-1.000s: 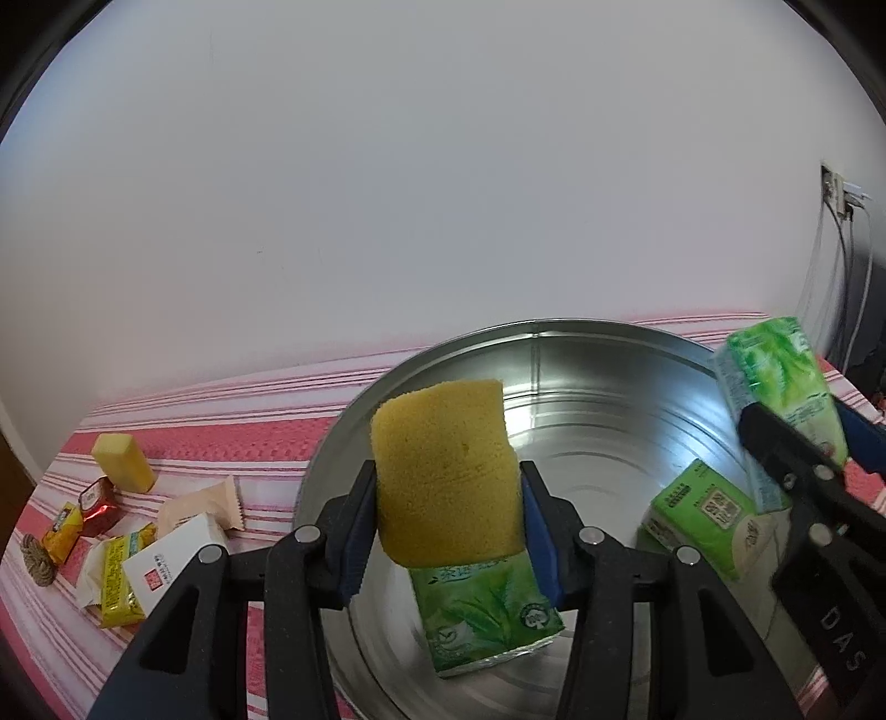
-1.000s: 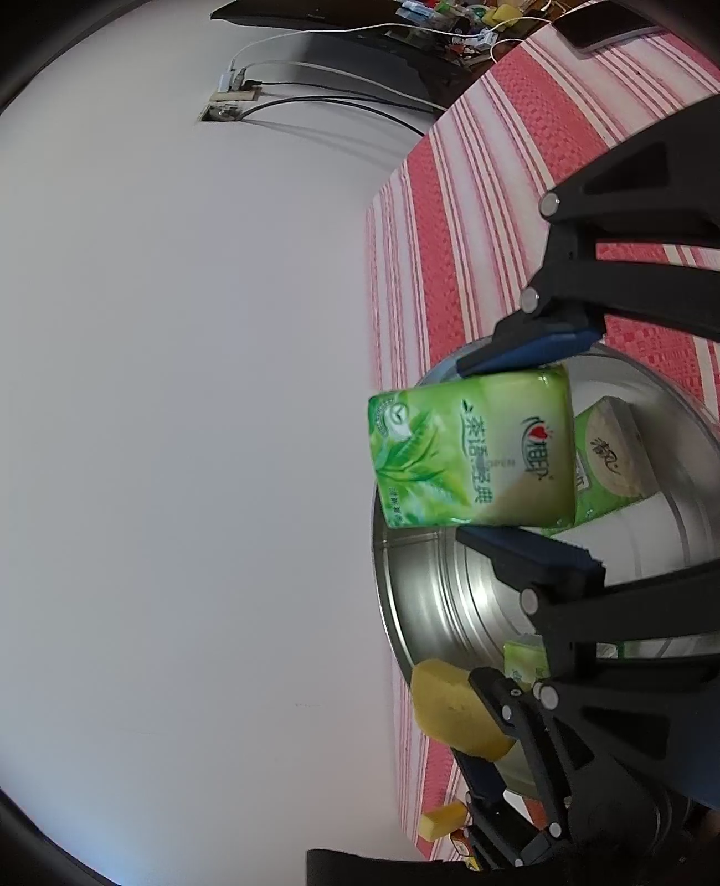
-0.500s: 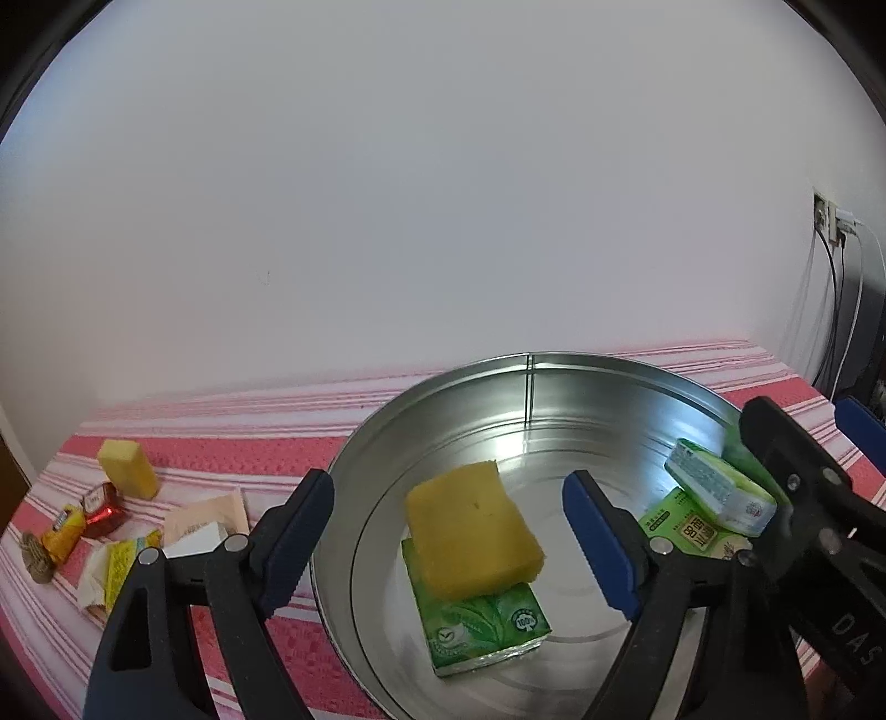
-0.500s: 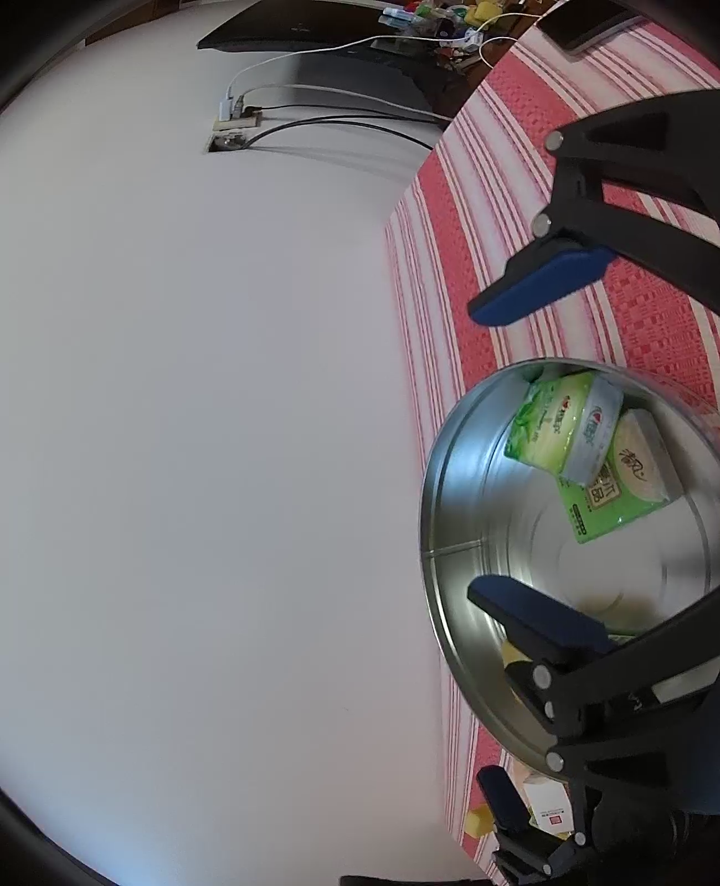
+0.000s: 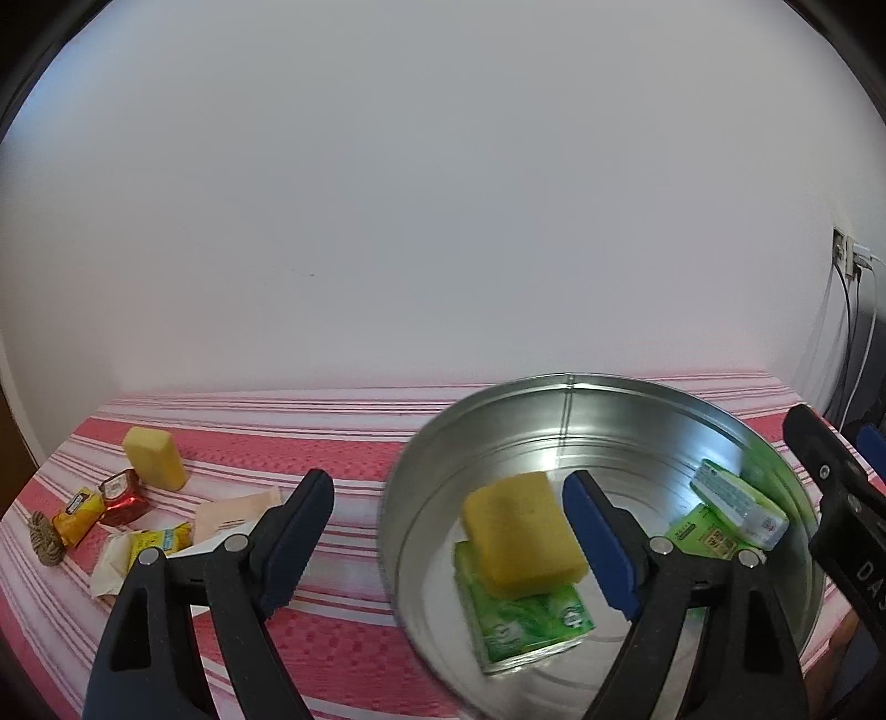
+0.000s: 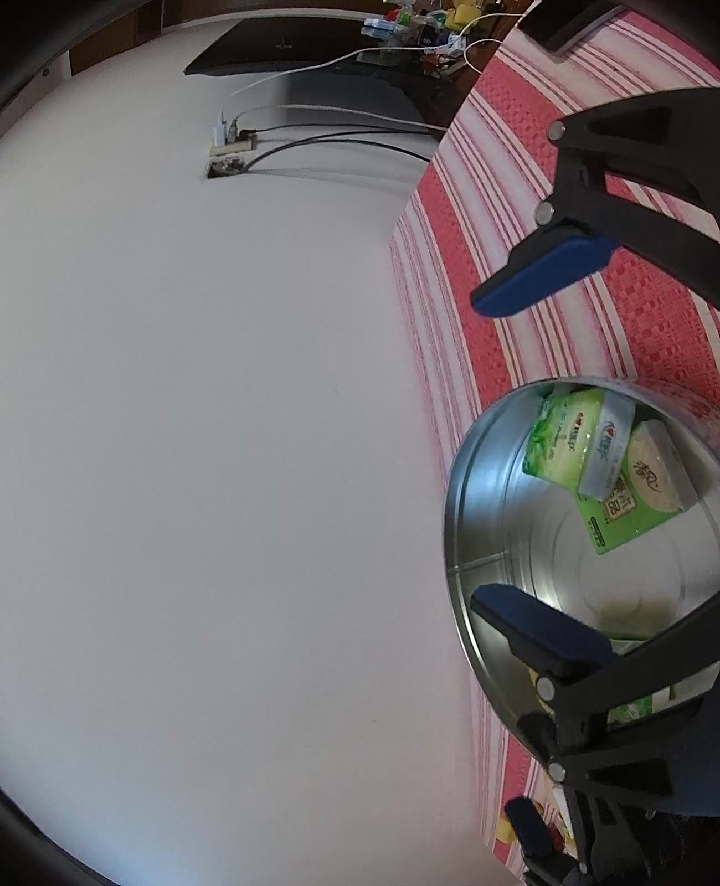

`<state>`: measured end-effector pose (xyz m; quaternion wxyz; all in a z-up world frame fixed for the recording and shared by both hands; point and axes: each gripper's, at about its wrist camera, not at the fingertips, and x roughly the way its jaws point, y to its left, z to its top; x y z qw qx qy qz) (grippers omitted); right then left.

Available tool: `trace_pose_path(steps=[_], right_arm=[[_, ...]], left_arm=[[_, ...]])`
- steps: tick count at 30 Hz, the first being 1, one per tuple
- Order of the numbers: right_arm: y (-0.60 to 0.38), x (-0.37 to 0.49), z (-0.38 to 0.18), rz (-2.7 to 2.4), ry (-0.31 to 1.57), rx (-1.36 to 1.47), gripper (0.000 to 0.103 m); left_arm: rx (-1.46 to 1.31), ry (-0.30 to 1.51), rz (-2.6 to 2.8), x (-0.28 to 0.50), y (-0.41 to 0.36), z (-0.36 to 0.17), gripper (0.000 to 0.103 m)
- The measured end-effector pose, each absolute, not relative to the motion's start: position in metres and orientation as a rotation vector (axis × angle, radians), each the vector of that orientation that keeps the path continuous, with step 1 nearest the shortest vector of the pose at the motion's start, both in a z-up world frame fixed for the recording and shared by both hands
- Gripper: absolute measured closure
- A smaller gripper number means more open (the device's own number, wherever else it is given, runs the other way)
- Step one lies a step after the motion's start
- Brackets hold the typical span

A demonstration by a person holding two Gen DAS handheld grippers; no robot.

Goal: Organize objects
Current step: 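Move both open tools back toward the white box and snack packets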

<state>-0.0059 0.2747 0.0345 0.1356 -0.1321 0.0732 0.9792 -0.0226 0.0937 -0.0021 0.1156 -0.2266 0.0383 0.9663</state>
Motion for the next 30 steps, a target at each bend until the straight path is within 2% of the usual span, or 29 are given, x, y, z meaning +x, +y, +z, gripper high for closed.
trace_pose_path(steps=[8, 17, 24, 30], right_arm=[[0.268, -0.005, 0.036, 2.8, 0.139, -0.354, 0.004], [0.26, 0.003, 0.037, 2.747, 0.146, -0.315, 0.004], [0.222, 0.005, 0.037, 2.776, 0.054, -0.321, 0.005], [0.186, 0.008, 0.036, 2.838, 0.066, -0.323, 0.005]], left_arm=[[-0.63, 0.09, 2.891, -0.023, 0.058, -0.004, 0.017], [-0.676, 0.087, 2.956, -0.028, 0.013, -0.011, 0.017], [-0.752, 0.083, 3.008, -0.039, -0.026, -0.018, 0.017], [-0.835, 0.022, 3.049, -0.053, -0.07, -0.024, 0.017]])
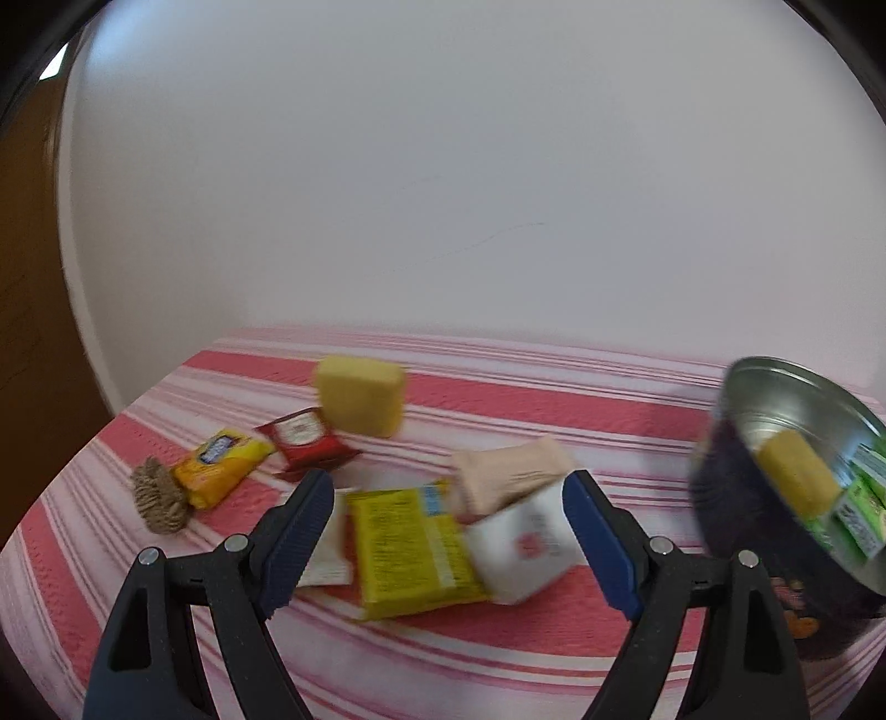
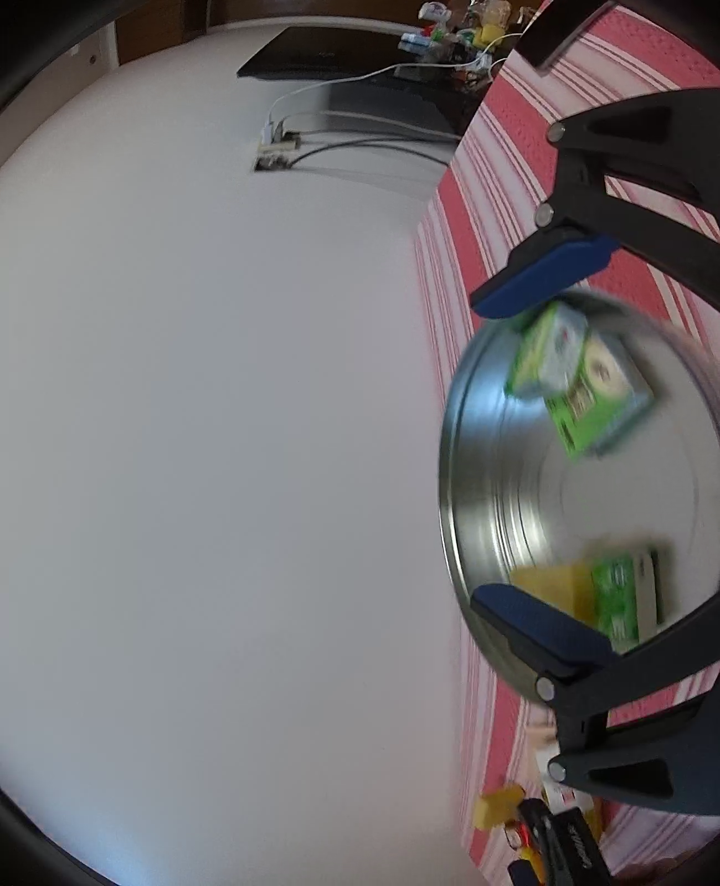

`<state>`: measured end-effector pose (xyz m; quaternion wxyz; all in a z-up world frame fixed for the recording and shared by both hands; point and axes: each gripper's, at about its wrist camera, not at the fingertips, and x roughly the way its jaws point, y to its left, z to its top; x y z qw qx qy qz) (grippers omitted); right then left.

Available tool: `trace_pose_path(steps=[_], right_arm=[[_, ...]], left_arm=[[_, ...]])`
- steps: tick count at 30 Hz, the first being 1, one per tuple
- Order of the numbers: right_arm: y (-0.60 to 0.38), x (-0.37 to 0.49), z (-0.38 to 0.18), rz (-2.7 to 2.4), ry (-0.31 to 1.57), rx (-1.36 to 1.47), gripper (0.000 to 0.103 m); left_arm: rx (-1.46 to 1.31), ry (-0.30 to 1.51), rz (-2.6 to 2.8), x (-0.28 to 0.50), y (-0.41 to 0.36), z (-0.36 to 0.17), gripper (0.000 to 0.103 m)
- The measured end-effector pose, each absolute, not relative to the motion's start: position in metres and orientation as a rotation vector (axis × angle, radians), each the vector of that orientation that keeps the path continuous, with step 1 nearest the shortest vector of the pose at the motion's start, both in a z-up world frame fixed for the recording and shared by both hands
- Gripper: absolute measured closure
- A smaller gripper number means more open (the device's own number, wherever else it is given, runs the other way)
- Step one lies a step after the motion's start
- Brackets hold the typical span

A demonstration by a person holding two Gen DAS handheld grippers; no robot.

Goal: Organize objects
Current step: 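Move both open tools back toward the white box and snack packets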

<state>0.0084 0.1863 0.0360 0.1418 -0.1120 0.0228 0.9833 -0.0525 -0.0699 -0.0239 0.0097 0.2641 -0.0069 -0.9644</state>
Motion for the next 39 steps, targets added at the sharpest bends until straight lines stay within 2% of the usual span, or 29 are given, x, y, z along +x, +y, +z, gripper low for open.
trace_pose_path(steps=[9, 15, 25, 30, 39], right_arm=[[0.111, -0.008, 0.033, 2.997, -0.003, -0.41, 0.012], [0.064, -0.029, 0.028, 3.095, -0.041, -0.519, 0.012], [0.002, -0.065, 0.013, 3.129, -0.091, -0.819, 0.014], [-0.001, -0.078, 0.003, 3.063, -0.034, -0.956, 0.014], [0.005, -0.106, -0.016, 2.954, 0.11, -1.138, 0.014]], left_arm=[[0.908, 0.094, -2.871, -0.075, -0.137, -0.033, 0.017], [1.026, 0.176, -2.788, -0.09, -0.172, -0.044, 0.017], [1.163, 0.173, -2.718, -0.105, -0.185, -0.059, 0.017], [1.163, 0.088, -2.741, -0.104, -0.173, -0.058, 0.016], [1.174, 0.115, -2.741, -0.103, -0.173, -0.057, 0.016]])
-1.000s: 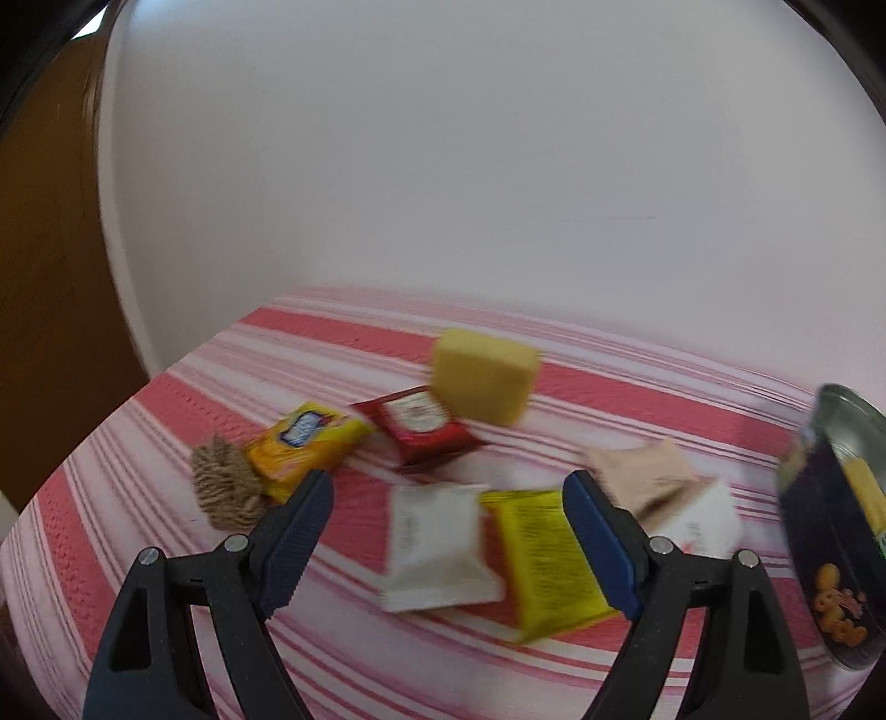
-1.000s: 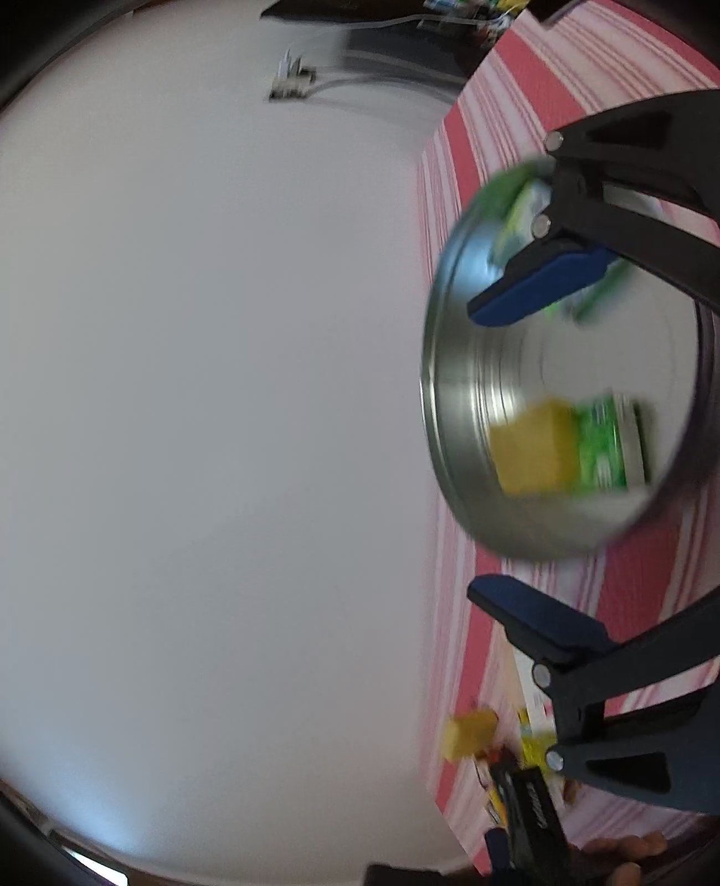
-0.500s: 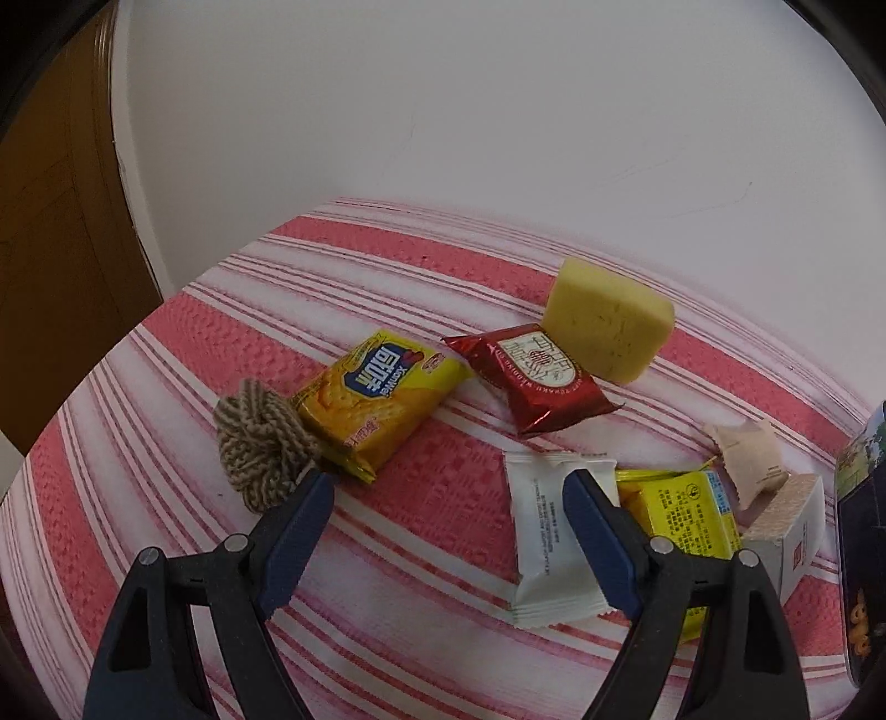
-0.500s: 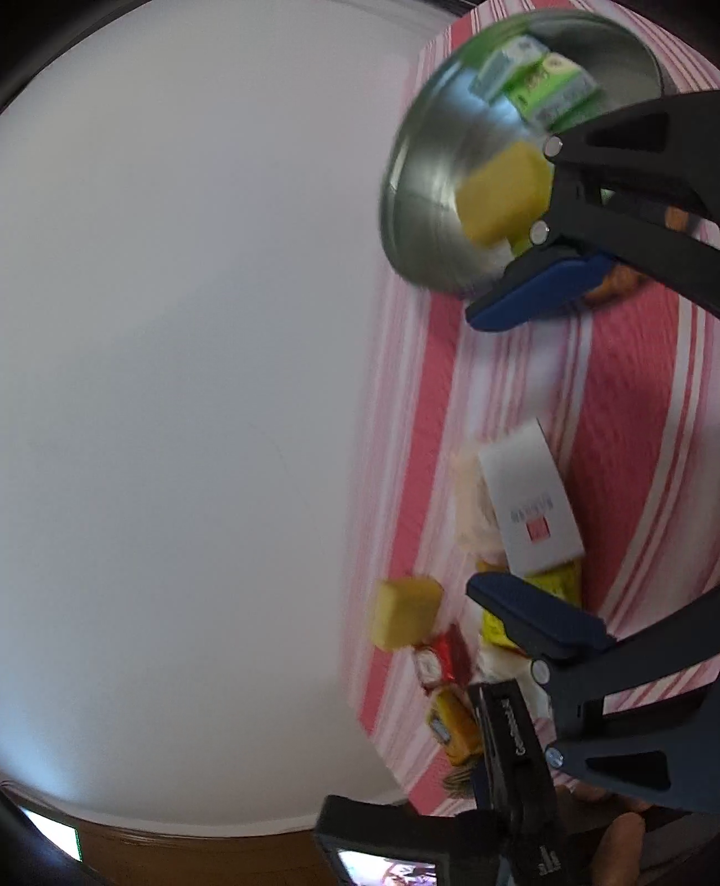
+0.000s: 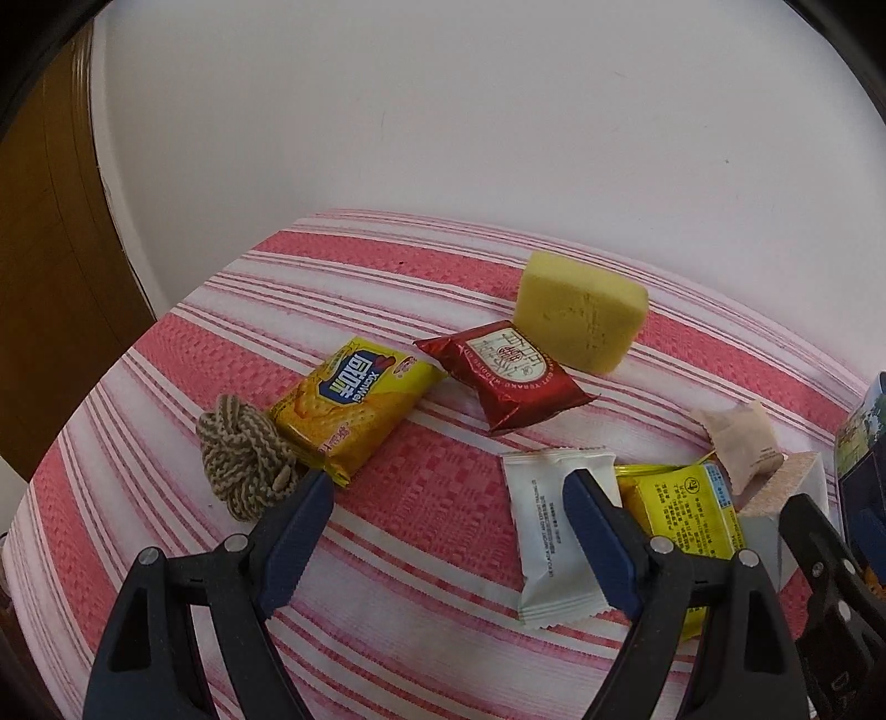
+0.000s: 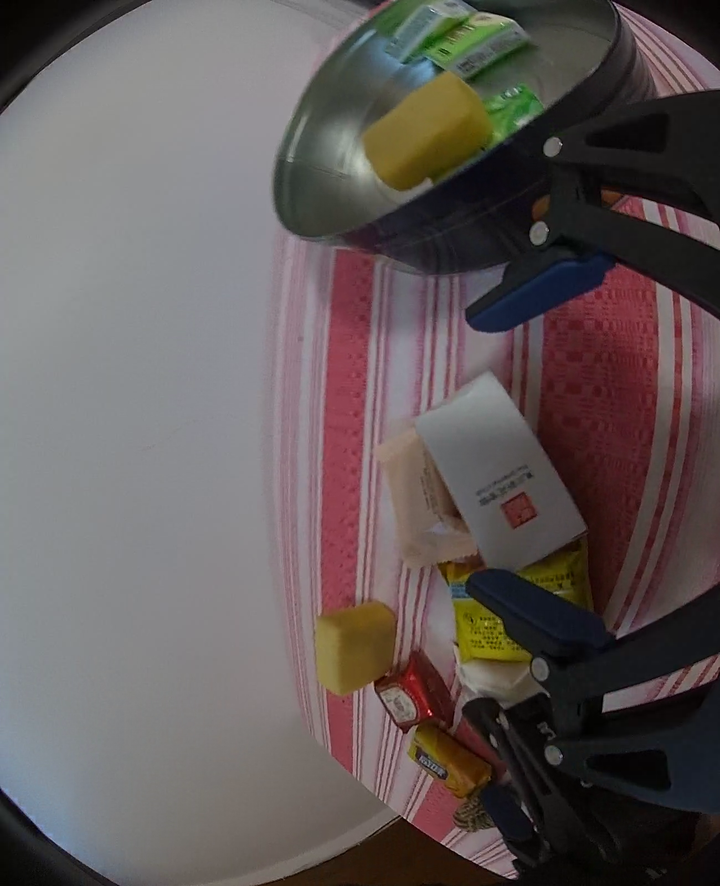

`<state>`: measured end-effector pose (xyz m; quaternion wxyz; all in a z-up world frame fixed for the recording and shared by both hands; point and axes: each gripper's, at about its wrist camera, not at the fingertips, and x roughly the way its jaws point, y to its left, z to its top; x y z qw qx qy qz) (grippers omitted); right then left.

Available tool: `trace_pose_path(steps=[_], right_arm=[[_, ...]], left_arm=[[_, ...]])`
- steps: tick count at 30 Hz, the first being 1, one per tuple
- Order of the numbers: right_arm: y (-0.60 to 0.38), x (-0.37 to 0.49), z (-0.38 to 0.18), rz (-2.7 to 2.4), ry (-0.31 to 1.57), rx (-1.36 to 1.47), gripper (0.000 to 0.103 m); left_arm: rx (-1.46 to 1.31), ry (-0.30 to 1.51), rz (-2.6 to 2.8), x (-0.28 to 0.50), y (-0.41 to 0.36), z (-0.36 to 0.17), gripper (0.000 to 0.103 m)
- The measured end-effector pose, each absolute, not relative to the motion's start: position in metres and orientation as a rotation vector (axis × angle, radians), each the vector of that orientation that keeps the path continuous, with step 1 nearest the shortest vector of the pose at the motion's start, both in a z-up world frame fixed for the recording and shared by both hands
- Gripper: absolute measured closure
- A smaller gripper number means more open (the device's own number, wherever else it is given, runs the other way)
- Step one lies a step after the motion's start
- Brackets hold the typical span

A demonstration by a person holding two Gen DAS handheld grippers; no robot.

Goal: Organize objects
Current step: 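Move both open tools back toward the white box and snack packets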

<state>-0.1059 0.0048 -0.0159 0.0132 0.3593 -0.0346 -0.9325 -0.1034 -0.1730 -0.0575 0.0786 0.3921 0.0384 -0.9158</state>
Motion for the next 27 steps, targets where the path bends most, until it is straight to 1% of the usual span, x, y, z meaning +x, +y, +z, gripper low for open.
trace_pose_path(steps=[8, 12, 15, 16, 27], right_arm=[[0.009, -0.117, -0.025, -2.855, -0.175, 1.213, 0.014], [0.013, -0.122, -0.028, -2.835, -0.215, 1.243, 0.016], [0.01, -0.125, -0.028, -2.835, -0.2, 1.247, 0.016], [0.009, -0.125, -0.028, -2.832, -0.197, 1.247, 0.02], [0.005, -0.127, -0.029, -2.82, -0.192, 1.234, 0.022]], left_arm=[[1.177, 0.129, -2.739, -0.105, -0.177, -0.058, 0.016], [1.178, 0.128, -2.739, -0.105, -0.177, -0.058, 0.016], [1.179, 0.127, -2.74, -0.105, -0.177, -0.058, 0.016], [1.179, 0.126, -2.74, -0.105, -0.177, -0.058, 0.016], [1.18, 0.128, -2.74, -0.104, -0.176, -0.057, 0.016]])
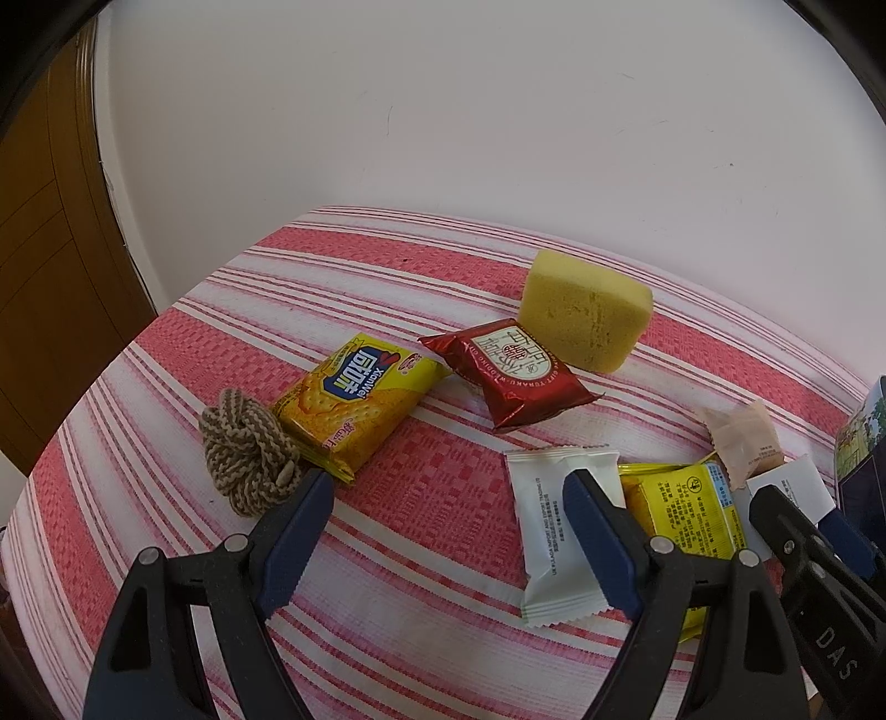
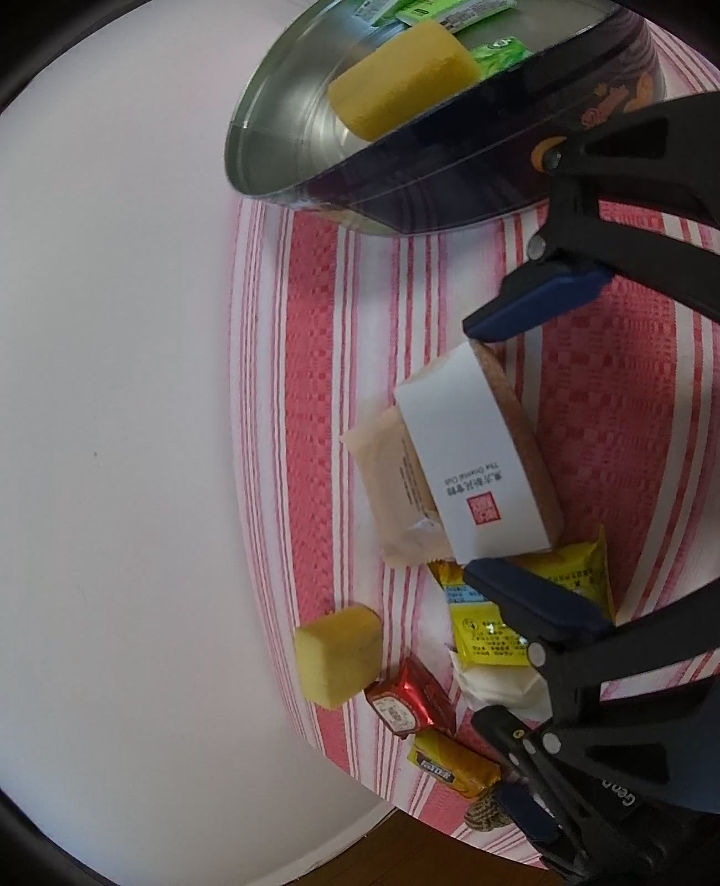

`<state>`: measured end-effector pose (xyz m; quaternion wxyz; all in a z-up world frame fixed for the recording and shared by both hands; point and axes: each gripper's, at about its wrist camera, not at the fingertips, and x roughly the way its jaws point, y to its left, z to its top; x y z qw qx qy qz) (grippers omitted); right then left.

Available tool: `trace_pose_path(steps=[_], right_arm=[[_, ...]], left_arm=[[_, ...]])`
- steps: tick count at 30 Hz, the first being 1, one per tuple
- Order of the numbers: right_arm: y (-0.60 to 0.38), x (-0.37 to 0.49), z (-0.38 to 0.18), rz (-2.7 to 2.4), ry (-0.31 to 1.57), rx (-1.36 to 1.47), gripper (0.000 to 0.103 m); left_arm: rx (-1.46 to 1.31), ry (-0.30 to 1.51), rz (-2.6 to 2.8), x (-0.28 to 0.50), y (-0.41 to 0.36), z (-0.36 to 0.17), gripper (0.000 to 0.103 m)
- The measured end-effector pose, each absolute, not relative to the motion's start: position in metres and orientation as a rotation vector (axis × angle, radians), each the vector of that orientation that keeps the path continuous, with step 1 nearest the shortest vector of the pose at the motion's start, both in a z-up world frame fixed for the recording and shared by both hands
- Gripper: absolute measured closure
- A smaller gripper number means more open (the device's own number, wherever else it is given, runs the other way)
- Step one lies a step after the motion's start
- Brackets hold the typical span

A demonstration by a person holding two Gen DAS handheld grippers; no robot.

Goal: Organize objects
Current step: 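Move both open tools back toward the white box and snack packets, then grasp the white cork-based box with the right tool while the left grasps the white pastry packet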

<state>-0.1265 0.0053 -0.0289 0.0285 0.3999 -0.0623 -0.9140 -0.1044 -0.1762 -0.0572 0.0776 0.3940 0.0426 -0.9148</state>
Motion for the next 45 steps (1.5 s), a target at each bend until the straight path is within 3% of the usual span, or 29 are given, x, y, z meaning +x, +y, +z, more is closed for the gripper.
trace_pose_path(steps=[25, 26, 27, 30, 36, 45], right_arm=[[-0.008, -0.09, 0.008, -3.028, -0.002, 0.808, 0.022], [-0.008, -0.09, 0.009, -3.033, 0.002, 0.799, 0.022], [-0.008, -0.09, 0.01, -3.035, 0.006, 0.795, 0.022], [-0.009, -0.089, 0.01, -3.044, 0.018, 0.778, 0.022], [-0.006, -0.086, 0.013, -3.048, 0.009, 0.75, 0.022], [0.01, -0.068, 0.02, -3.072, -0.004, 0.643, 0.022]], left_arm=[[1.236, 0.107, -2.882, -0.107, -0.166, -0.059, 0.017], [1.238, 0.112, -2.883, -0.108, -0.167, -0.059, 0.02], [1.247, 0.133, -2.88, -0.109, -0.17, -0.06, 0.035], [1.276, 0.22, -2.892, -0.113, -0.18, -0.063, 0.057], [1.26, 0.246, -2.935, -0.112, -0.182, -0.061, 0.071], [1.16, 0.256, -2.994, -0.104, -0.196, -0.051, 0.071]])
